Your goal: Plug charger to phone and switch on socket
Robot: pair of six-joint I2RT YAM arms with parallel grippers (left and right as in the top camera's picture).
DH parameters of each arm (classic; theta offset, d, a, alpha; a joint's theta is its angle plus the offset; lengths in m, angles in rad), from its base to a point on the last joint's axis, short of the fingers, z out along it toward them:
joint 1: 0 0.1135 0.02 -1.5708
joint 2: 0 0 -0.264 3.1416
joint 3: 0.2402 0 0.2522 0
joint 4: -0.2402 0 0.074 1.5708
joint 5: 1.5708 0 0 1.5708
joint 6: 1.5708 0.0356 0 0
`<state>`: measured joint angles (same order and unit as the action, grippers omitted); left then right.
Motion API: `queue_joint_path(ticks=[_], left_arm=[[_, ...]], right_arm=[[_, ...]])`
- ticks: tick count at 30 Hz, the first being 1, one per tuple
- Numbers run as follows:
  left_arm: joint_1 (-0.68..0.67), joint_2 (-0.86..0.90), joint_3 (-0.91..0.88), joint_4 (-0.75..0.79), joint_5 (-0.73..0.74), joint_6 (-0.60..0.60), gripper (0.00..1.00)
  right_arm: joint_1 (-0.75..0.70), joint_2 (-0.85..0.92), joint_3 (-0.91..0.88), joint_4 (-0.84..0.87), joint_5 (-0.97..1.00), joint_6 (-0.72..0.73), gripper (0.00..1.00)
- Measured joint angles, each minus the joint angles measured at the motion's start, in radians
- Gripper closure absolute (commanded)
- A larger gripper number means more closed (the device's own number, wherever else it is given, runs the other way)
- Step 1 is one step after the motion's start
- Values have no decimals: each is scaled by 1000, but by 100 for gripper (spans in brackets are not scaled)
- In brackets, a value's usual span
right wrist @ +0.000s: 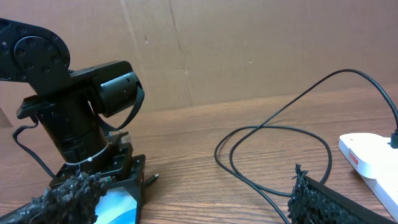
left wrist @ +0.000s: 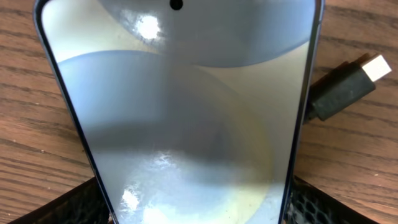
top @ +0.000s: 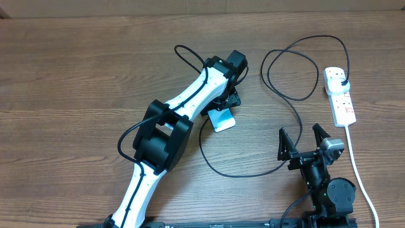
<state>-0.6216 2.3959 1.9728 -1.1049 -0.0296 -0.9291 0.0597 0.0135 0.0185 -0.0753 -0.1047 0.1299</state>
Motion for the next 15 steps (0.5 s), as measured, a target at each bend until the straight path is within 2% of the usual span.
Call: queue_joint_path(ticks=[9,15], left_arm=[[0,0,0,7,2,-7,20],[0,0,3,15,6,-6,27]], right_arm=[[0,0,0,-1,0,0,0],[0,0,0,-1,0,0,0]])
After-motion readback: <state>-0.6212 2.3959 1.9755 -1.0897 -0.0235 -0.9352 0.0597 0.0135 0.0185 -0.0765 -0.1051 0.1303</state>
